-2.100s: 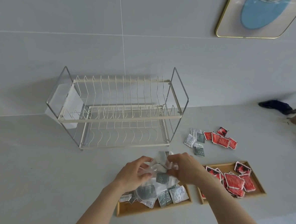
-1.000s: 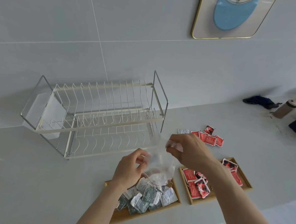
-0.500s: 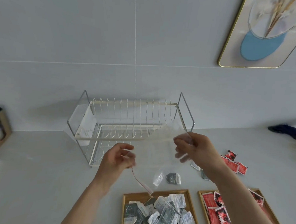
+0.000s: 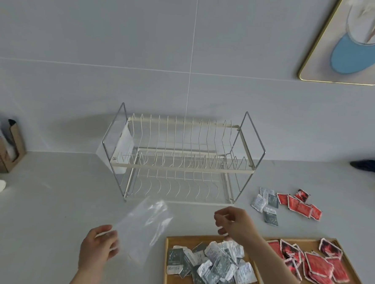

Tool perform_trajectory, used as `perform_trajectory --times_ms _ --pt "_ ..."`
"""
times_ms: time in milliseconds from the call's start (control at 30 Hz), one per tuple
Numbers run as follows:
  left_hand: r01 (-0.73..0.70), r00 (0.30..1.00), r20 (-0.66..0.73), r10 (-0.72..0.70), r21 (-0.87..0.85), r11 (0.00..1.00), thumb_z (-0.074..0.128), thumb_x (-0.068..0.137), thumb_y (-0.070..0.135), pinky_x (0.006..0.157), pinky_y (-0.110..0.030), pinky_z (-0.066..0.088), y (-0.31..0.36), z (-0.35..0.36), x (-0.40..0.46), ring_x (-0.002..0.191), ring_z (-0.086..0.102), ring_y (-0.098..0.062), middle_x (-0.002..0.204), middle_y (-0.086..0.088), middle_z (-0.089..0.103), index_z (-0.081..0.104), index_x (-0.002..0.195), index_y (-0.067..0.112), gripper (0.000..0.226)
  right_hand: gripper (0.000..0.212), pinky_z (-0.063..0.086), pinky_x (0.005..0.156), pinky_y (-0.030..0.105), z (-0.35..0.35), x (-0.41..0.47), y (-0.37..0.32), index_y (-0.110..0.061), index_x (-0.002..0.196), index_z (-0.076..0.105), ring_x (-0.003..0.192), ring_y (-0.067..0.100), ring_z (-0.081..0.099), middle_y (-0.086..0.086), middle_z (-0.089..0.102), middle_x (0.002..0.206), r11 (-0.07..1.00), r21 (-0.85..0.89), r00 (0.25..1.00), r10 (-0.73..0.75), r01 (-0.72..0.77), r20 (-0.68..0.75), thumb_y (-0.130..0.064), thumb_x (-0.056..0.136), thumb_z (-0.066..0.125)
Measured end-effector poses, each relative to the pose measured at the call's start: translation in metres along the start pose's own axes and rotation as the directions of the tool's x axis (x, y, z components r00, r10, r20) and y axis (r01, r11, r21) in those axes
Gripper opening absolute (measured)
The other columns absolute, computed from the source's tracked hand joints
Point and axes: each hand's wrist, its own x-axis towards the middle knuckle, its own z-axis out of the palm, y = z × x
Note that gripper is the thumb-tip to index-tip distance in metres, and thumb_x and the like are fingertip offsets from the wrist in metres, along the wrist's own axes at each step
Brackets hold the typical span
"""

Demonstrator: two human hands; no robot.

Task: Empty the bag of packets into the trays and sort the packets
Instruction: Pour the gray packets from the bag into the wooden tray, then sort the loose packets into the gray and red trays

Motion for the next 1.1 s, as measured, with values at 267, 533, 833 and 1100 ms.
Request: perform_trajectory --times_ms 267,533,833,1100 --pt "0.209 0.958 -0.277 -0.078 0.480 0.852 0.072 0.080 0.003 0.102 -0.048 0.046 -0.029 -0.016 0.007 0.099 0.066 -0.039 0.098 -0.021 0.069 0.061 0.114 0.000 0.035 0.006 0.062 0.060 0.040 -0.021 0.007 0.052 -0.021 0.085 0.073 0.063 0.025 0.074 0.006 0.077 0.071 0.992 -0.043 0.980 0.107 -0.115 -0.166 -0.023 0.090 0.070" --pt "-0.351 0.898 0.087 0.430 0.731 0.585 0.074 0.084 0.019 0.088 -0.047 0.050 0.017 0.080 -0.026 0.106 0.066 -0.033 0.109 -0.005 0.071 0.062 0.111 0.019 0.030 0.004 0.062 0.077 0.043 -0.070 0.030 0.075 -0.029 0.089 0.072 0.075 0.018 0.074 -0.005 0.076 0.081 0.976 -0.126 0.947 0.134 -0.177 -0.293 -0.033 0.087 0.071" --pt "-0.706 0.687 0.722 0.083 0.635 0.313 0.057 0.097 0.035 0.096 -0.027 0.052 0.016 0.260 -0.064 0.105 0.060 0.003 0.116 0.022 0.064 0.057 0.112 0.039 0.016 0.020 0.057 0.079 0.038 -0.145 0.076 0.094 -0.027 0.107 0.067 0.097 0.027 0.068 0.002 0.072 0.108 0.911 -0.345 0.920 0.086 -0.228 -0.382 -0.034 0.088 0.069" --pt "-0.750 0.657 0.754 -0.020 0.656 0.081 0.045 0.101 0.015 0.114 -0.036 0.034 -0.030 0.328 -0.063 0.144 0.034 -0.016 0.160 0.012 0.033 0.036 0.149 0.034 0.052 0.039 0.055 0.085 0.040 -0.161 0.115 0.116 -0.026 0.130 0.056 0.114 0.026 0.062 0.000 0.060 0.131 0.840 -0.532 0.973 -0.028 -0.101 -0.229 -0.032 0.092 0.066"
